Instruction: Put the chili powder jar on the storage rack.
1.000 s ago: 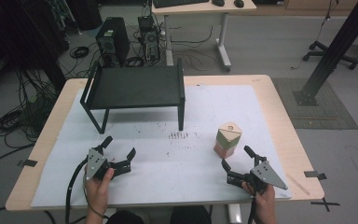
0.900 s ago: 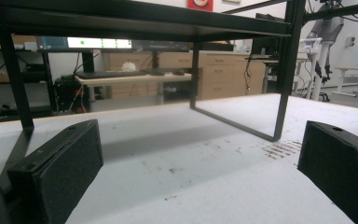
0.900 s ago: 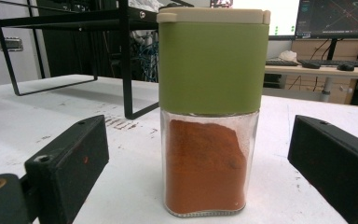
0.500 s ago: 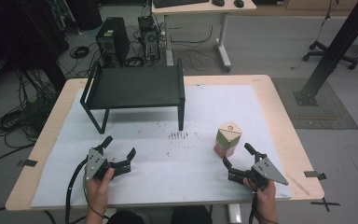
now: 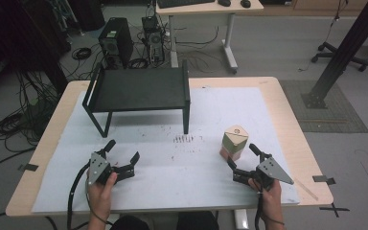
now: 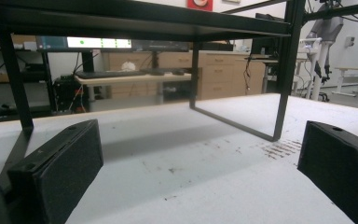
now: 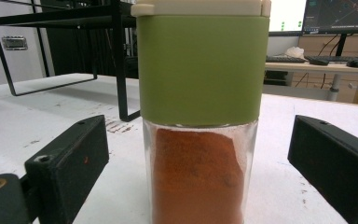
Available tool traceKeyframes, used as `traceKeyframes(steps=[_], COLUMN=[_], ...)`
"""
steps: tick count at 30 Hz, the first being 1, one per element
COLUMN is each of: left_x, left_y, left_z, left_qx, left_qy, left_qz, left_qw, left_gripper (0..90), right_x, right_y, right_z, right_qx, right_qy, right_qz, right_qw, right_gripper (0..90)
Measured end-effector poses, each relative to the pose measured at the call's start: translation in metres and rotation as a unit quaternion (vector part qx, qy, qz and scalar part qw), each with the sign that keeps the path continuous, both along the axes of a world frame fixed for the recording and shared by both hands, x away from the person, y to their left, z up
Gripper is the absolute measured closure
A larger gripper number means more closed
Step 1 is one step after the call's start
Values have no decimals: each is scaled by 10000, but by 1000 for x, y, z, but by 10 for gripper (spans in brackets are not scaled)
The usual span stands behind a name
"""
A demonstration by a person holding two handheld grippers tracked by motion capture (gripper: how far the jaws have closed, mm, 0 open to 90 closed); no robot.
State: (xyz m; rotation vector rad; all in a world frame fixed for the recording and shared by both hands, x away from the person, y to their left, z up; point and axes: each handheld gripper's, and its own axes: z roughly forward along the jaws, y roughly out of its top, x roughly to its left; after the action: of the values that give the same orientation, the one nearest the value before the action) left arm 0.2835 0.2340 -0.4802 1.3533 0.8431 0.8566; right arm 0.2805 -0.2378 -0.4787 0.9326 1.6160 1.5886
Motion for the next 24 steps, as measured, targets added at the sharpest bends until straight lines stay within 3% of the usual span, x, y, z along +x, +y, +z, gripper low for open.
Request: traceKeyframes(steps=[24], left_x=[0], left_y=[0], left_z=[0], left_qx=[-6], left_qy=[2], left_qz=[4], left_qw=[10000], left_gripper=[2], right_x=[16], right_y=[9], right_z=[0], right_qx=[-31], right_qy=[21], right_qz=[98], right_qw=[9999], right_gripper=[50])
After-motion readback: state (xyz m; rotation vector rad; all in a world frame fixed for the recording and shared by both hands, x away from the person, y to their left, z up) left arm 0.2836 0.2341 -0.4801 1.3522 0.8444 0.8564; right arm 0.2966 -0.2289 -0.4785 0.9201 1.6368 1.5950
